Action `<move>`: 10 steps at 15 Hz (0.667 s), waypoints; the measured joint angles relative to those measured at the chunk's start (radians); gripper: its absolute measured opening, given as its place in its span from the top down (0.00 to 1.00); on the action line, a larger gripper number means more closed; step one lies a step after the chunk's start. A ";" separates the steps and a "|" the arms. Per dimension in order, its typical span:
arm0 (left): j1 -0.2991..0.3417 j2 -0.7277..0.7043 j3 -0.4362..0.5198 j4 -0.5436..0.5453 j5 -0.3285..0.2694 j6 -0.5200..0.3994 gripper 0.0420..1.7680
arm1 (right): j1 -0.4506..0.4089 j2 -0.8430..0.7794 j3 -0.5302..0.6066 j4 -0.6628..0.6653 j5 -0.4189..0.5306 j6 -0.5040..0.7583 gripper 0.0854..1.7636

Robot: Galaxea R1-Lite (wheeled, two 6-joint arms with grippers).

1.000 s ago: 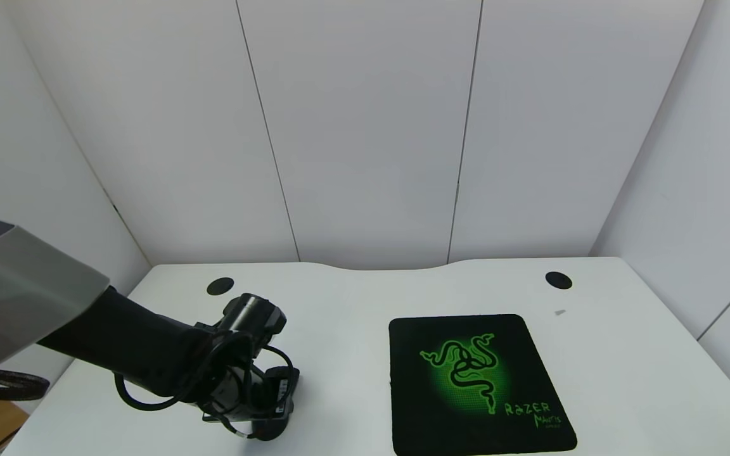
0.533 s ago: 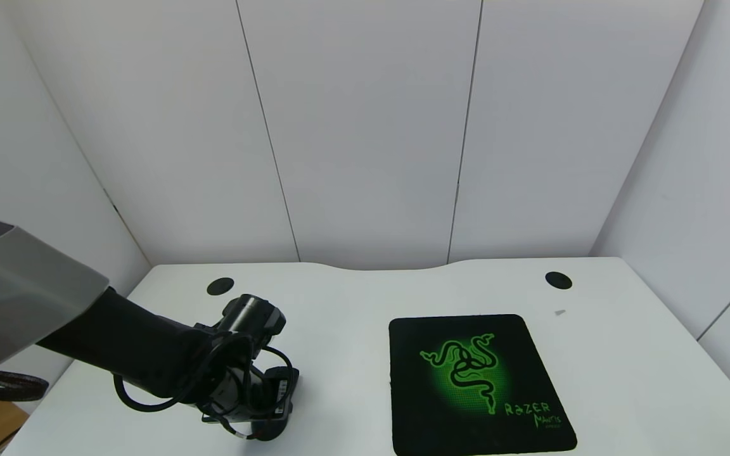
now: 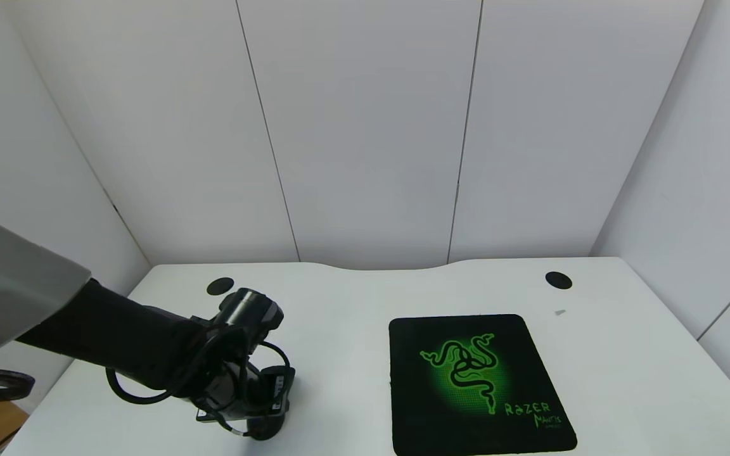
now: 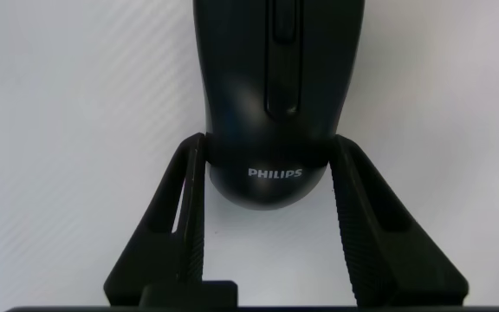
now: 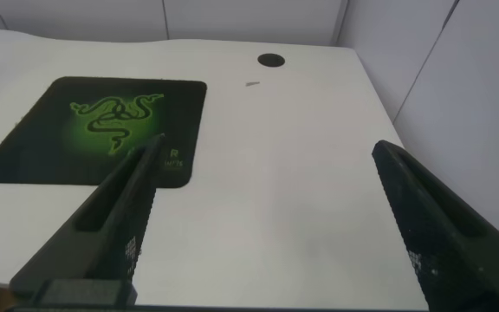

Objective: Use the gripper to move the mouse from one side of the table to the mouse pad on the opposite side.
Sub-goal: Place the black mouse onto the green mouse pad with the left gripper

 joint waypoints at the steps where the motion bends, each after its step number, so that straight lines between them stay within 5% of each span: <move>1: 0.000 -0.013 -0.020 0.057 -0.002 -0.003 0.49 | 0.000 0.000 0.000 0.000 0.000 0.000 0.03; 10: -0.134 -0.096 -0.239 0.312 0.009 -0.164 0.50 | 0.000 0.000 0.000 0.000 0.000 0.000 0.03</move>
